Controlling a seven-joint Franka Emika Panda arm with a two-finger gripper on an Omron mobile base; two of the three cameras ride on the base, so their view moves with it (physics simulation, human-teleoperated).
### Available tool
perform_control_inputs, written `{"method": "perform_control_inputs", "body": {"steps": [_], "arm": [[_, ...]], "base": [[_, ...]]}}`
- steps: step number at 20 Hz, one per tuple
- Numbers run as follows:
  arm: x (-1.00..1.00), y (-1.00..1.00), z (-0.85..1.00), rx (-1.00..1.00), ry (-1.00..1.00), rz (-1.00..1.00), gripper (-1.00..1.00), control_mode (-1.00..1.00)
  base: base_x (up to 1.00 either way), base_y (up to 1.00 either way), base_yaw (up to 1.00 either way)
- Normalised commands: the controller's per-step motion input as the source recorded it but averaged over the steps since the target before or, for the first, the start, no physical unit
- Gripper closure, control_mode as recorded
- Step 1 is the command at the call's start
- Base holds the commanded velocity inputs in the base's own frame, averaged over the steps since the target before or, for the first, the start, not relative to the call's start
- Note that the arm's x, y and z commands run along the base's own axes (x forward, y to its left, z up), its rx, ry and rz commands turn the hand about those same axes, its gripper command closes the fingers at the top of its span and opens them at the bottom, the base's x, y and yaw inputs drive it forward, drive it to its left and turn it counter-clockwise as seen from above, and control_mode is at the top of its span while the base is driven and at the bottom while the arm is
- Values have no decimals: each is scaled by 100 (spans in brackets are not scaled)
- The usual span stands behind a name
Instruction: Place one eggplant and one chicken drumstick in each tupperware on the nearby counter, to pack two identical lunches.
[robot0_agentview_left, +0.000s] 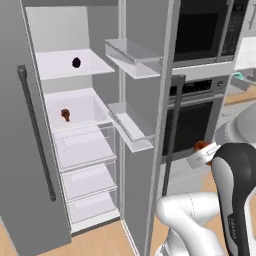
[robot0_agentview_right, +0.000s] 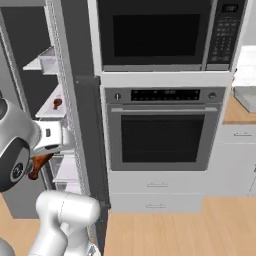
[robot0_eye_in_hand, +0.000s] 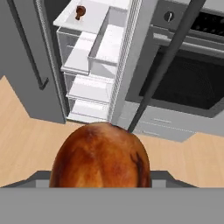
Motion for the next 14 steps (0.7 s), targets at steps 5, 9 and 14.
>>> {"method": "perform_control_inputs", "body": {"steps": [5, 9, 14], "arm": [[0, 0, 0, 0, 0, 0, 100, 100], [0, 0, 0, 0, 0, 0, 100, 100], [0, 0, 0, 0, 0, 0, 100, 100]], "base": [[34, -100, -2], [55, -100, 0], [95, -100, 0]]}}
